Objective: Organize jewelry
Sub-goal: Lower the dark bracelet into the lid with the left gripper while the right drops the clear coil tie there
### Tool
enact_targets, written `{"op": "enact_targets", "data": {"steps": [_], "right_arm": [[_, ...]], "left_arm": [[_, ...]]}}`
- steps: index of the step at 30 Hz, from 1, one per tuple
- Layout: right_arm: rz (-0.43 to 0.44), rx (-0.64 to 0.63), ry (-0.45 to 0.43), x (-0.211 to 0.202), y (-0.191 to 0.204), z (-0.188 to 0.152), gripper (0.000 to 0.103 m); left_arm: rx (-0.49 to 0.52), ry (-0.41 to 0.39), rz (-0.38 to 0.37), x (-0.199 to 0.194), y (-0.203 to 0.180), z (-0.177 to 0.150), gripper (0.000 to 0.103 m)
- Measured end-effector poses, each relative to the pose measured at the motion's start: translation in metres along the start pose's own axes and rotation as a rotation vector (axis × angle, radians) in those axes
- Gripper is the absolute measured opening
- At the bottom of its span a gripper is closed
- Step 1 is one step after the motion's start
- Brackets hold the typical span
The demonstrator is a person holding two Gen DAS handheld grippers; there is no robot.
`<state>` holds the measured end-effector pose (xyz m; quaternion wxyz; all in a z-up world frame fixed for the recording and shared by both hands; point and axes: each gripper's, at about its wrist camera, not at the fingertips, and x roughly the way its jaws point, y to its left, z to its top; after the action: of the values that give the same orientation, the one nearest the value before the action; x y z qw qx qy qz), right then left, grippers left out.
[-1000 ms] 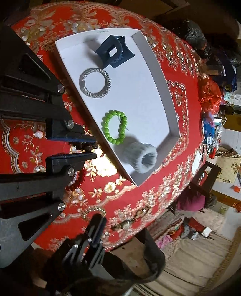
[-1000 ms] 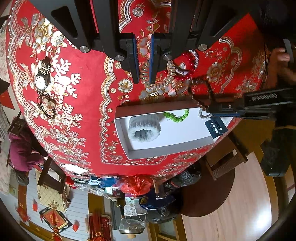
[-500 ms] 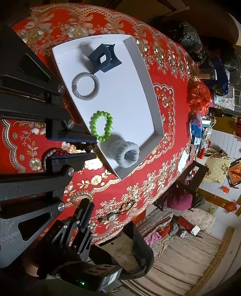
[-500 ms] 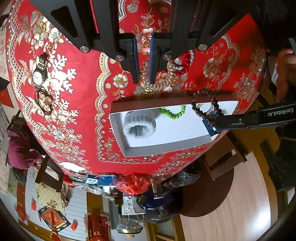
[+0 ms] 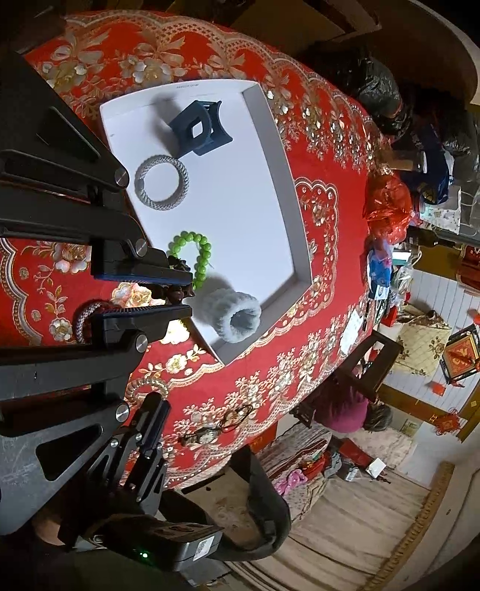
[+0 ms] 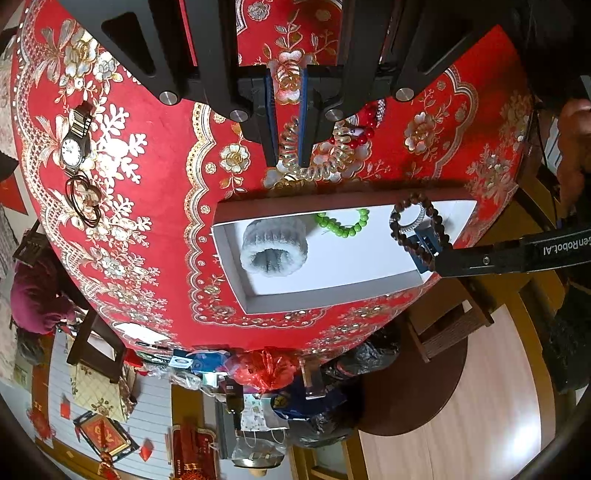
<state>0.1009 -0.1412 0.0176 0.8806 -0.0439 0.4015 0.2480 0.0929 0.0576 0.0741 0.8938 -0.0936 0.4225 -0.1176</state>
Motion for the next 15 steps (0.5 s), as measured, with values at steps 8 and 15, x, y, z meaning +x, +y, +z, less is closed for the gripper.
{"op": "enact_targets", "data": {"steps": [8, 15], "right_arm": [[0.034, 0.009, -0.005, 0.002, 0.005, 0.013, 0.009], [0.087, -0.032, 0.033, 0.021, 0.017, 0.040, 0.009]], "left_arm": [[-0.025, -0.026, 0.060, 0.000, 0.013, 0.023, 0.009], [-0.057, 0.012, 0.117, 0.023, 0.037, 0.031, 0.009]]}}
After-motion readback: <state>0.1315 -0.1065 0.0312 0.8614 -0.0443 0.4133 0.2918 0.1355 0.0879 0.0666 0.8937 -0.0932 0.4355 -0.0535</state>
